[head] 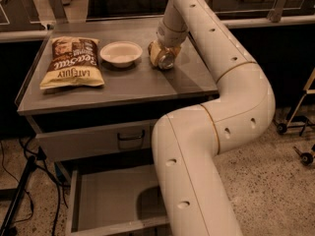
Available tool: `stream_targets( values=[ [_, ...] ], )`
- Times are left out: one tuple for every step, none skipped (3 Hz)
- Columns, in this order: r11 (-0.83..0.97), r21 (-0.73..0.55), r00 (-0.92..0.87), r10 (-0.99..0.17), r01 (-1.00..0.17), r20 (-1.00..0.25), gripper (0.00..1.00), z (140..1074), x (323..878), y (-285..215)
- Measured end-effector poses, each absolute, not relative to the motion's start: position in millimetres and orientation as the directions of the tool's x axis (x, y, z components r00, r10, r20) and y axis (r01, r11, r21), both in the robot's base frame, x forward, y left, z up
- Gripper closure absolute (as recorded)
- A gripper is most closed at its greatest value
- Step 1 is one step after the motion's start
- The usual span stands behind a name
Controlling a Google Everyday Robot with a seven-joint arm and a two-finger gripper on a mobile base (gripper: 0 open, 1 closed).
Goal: Place orange can into middle drawer
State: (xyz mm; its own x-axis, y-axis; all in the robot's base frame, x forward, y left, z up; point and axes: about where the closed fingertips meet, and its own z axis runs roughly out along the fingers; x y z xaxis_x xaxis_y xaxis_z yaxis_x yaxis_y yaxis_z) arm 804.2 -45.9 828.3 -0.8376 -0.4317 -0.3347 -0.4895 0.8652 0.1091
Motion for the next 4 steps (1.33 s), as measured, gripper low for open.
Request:
stream_targets(
  values=[
    [0.865,0.109,-0.837,-0.432,-0.49,-0.335,1.0,830.5,803.1,-45.8],
    [0.859,0.138,-0.823,-0.409,-0.493,-0.395,1.0,855.5,798.8,-63.2],
    [0.833,0.167,-0.792,-0.41,-0.527,-0.452,1.0,884.5,785.2,-86.2],
    [0.833,0.166,-0.79,-0.41,-0.528,-0.456,1.0,882.8,787.6,-84.2]
  ],
)
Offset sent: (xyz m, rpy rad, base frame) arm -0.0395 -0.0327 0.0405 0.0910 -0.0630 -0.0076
